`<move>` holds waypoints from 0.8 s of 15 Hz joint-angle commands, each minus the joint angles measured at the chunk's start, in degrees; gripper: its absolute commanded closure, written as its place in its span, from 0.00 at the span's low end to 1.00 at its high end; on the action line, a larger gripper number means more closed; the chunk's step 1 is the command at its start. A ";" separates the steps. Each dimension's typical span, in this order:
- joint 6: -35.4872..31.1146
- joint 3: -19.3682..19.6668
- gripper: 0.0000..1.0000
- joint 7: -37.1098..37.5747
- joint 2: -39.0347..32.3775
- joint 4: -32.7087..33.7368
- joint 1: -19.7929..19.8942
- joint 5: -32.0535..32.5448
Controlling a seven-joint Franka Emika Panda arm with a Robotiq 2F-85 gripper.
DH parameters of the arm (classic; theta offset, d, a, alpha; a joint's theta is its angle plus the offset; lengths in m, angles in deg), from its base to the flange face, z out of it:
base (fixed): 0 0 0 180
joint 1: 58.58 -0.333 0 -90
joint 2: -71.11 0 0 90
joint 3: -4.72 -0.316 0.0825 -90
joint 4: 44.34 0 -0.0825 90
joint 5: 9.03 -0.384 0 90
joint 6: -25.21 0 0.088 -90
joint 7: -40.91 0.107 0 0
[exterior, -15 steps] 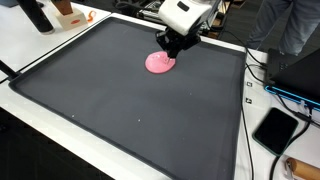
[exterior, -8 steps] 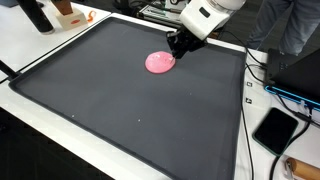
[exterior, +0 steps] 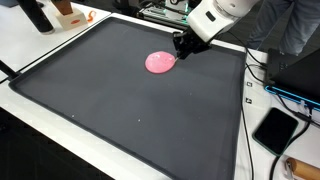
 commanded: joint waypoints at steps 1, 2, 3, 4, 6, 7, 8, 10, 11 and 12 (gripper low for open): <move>1.16 0.04 0.97 4.74 0.80 -1.67 -0.67 0.89; 1.37 0.10 0.97 5.50 0.89 -1.82 -0.75 1.00; 1.74 0.08 0.97 6.45 0.98 -1.87 -0.72 0.58; 1.91 0.05 0.97 7.03 1.18 -2.04 -0.67 0.45; 2.38 0.08 0.97 8.53 1.47 -2.22 -0.52 0.05; 2.83 0.04 0.97 9.03 1.71 -2.34 -0.37 -0.28; 3.24 -0.05 0.97 9.33 1.98 -2.45 -0.18 -0.67; 3.76 0.00 0.97 10.07 2.77 -2.77 0.14 -0.98; 4.01 0.03 0.97 10.42 3.25 -2.91 0.34 -1.22; 3.95 0.06 0.97 10.76 3.93 -3.27 0.63 -1.43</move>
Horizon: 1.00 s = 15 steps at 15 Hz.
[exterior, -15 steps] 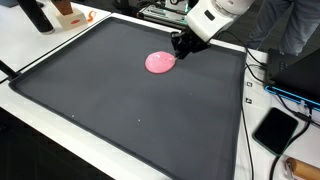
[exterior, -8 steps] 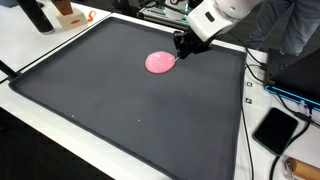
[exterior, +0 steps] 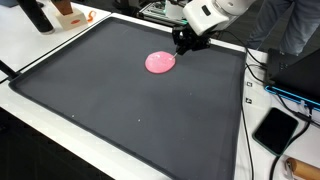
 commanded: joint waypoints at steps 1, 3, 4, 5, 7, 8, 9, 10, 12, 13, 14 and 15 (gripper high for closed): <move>0.88 -0.05 0.97 2.01 3.54 -2.81 0.98 -1.34; 0.72 -0.08 0.97 2.20 4.87 -3.25 1.68 -1.85; 0.56 -0.10 0.97 2.31 5.65 -3.49 2.12 -2.20; 0.40 -0.10 0.97 2.37 6.50 -3.81 2.56 -2.52; 0.08 -0.21 0.97 2.03 8.48 -4.77 3.63 -3.66; -0.03 -0.24 0.97 1.88 9.40 -5.19 4.12 -4.28; -0.31 -0.31 0.97 1.53 10.49 -5.63 4.70 -5.12; -0.50 -0.37 0.97 1.16 11.51 -6.02 5.23 -5.87; -0.95 -0.54 0.97 0.20 13.58 -6.89 6.29 -7.57; -1.28 -0.59 0.97 -0.40 14.61 -7.28 6.75 -8.30; -1.55 -0.70 0.97 -1.32 15.53 -7.56 7.23 -9.24; -2.14 -0.79 0.97 -2.31 16.66 -8.09 7.71 -10.08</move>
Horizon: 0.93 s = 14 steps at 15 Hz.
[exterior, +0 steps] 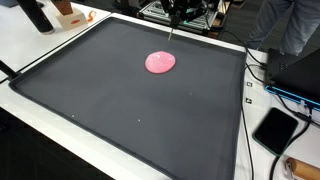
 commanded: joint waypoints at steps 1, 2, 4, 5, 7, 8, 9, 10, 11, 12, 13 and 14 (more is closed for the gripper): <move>-3.04 -0.81 0.97 -3.15 5.54 -4.65 2.29 -3.46; -3.88 -0.92 0.97 -4.63 6.63 -5.19 2.80 -4.47; -5.67 -0.91 0.97 -6.44 8.73 -6.36 3.74 -6.55; -6.39 -0.89 0.97 -7.50 9.63 -6.94 4.18 -7.59; -7.63 -0.80 0.97 -9.51 11.45 -8.16 4.98 -9.27; -7.53 -0.72 0.97 -10.00 12.08 -8.48 5.33 -10.04; -8.01 -0.68 0.97 -10.96 12.91 -9.12 5.73 -11.00; -8.22 -0.63 0.97 -11.71 13.52 -9.62 6.04 -11.63; -8.17 -0.54 0.97 -11.64 14.05 -9.91 6.28 -11.75; -6.27 -0.85 0.97 -10.04 11.18 -6.32 5.76 -9.73; -6.27 -0.83 0.87 -10.10 11.50 -6.39 5.92 -9.76; -6.27 -0.86 0.87 -10.10 11.47 -6.22 5.92 -9.75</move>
